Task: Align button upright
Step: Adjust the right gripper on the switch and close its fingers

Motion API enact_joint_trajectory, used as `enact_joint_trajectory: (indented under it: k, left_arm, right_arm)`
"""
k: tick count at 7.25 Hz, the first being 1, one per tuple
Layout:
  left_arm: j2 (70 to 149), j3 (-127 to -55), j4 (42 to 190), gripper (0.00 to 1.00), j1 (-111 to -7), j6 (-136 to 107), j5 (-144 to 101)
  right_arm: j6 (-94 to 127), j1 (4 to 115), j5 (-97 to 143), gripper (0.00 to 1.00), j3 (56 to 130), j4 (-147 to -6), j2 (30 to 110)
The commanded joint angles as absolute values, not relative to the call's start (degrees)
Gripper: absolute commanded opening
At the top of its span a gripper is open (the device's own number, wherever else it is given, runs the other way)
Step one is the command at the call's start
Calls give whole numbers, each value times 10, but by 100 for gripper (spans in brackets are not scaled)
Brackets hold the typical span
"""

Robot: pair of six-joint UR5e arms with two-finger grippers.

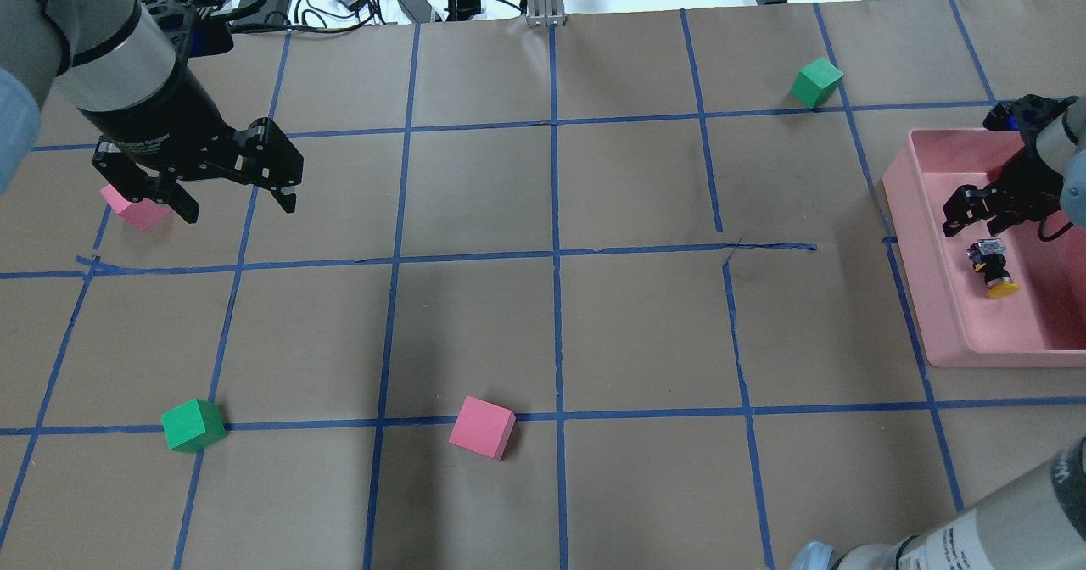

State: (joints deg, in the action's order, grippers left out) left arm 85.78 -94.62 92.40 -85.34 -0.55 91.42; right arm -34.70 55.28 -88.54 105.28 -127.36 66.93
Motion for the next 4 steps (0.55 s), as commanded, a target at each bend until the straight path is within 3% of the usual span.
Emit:
enact_joint_trajectory:
  k: [1, 2, 4]
  left_arm:
    - [858, -947, 925, 100, -853, -4, 915]
    - [858, -947, 925, 100, -853, -4, 916]
    - [858, -947, 925, 100, -853, -4, 914]
  right_arm:
    - [-346, 553, -887, 93, 1055, -1274, 669]
    - [-346, 553, -886, 99, 1055, -1274, 669]
    - [-346, 553, -889, 100, 1049, -1260, 680]
